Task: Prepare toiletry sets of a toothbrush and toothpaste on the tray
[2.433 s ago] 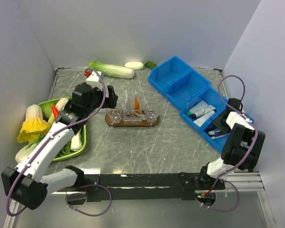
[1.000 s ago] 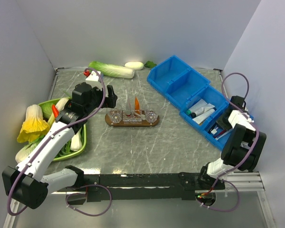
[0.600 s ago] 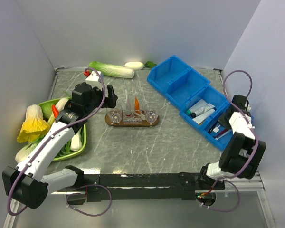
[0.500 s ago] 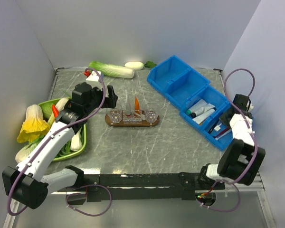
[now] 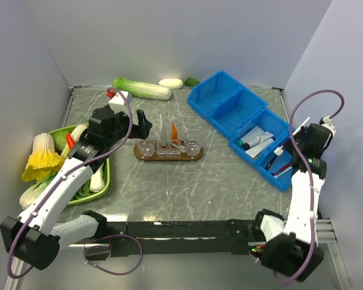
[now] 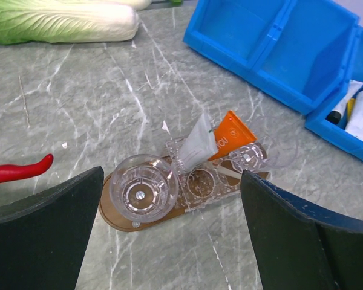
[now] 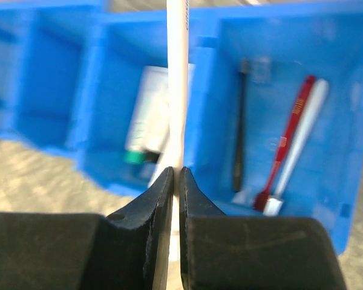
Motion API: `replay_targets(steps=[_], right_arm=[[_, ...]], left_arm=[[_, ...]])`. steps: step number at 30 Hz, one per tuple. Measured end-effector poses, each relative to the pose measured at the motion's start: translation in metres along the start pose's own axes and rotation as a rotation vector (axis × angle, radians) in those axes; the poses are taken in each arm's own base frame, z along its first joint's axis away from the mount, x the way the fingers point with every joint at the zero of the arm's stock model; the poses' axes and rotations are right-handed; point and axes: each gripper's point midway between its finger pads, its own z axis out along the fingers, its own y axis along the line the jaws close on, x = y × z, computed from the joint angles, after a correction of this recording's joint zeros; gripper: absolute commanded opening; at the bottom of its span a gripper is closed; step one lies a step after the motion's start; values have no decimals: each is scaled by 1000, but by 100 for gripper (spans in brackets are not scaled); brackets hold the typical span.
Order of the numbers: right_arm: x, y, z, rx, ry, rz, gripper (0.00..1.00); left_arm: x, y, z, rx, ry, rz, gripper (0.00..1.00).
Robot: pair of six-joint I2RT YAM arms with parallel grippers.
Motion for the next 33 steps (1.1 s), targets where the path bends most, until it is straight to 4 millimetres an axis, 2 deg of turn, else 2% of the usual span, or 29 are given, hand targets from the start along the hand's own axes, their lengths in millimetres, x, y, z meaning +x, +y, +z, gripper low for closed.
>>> replay_targets(steps=[6,8,10,15,18,21,25,31,33], right_arm=[[-4,44,-48,-210,-73,-7,0],[6,60,-62,-289,-70,-10,0],[23,79,-74,-372,-39,-23,0],[64,128,-112,-602,57,-59,0],[84,142,-119,-675,99,-29,0],[108,151,-123,-725,165,-8,0],[128,161,-134,-779,221,0,0],[126,178,-154,-860,214,39,0],[127,182,-157,-876,211,53,0]], left_arm=[[-6,-7,-6,37,-31,3,96],[-8,-11,-8,52,-41,2,95],[-11,-22,-12,79,-59,5,95],[-5,-113,-35,299,-77,8,95],[8,-168,-53,448,-70,-43,96],[28,-207,-63,541,-38,-99,96],[53,-240,-58,569,14,-136,96],[93,-267,-35,497,110,-118,93],[101,-272,-30,470,130,-108,88]])
